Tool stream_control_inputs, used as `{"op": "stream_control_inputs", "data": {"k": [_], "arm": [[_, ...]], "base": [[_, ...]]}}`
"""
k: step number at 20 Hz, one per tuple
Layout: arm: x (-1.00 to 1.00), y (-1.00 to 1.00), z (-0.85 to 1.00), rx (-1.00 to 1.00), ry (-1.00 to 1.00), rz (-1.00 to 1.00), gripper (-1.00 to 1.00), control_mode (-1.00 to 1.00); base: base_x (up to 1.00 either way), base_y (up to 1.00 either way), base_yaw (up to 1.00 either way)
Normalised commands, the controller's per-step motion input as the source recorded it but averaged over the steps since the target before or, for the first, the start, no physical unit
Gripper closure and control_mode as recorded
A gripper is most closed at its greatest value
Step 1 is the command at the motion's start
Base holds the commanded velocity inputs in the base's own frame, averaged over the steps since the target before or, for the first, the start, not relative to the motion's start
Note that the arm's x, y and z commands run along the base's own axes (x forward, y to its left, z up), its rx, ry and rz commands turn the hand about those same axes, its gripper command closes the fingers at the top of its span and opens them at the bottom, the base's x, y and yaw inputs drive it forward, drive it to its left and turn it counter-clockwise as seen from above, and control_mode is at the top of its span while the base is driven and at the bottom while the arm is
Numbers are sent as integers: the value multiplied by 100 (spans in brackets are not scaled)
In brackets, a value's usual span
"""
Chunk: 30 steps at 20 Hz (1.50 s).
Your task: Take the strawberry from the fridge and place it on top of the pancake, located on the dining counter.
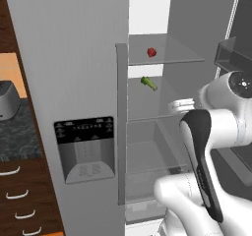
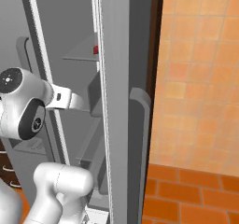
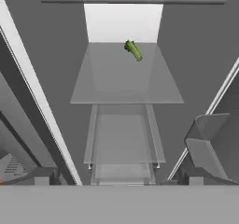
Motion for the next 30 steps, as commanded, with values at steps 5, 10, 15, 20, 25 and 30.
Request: {"op": "stream_control_inputs", "data": {"k": [5,10,15,20,25,30], "arm": [[45,6,100,13,-10,-4,-100,-100],[63,0,80,3,3,-4,-100,-100],[100,-18,4,2,2,0,-100,-100],[100,0,0,0,1,0,-100,-100],[100,2,-12,0,7,0,-100,-100],[99,6,-4,-1,12,0,-100,-100]], "base": [[0,0,0],[0,0,0],[0,0,0],[0,0,0],[0,0,0],[0,0,0]]}}
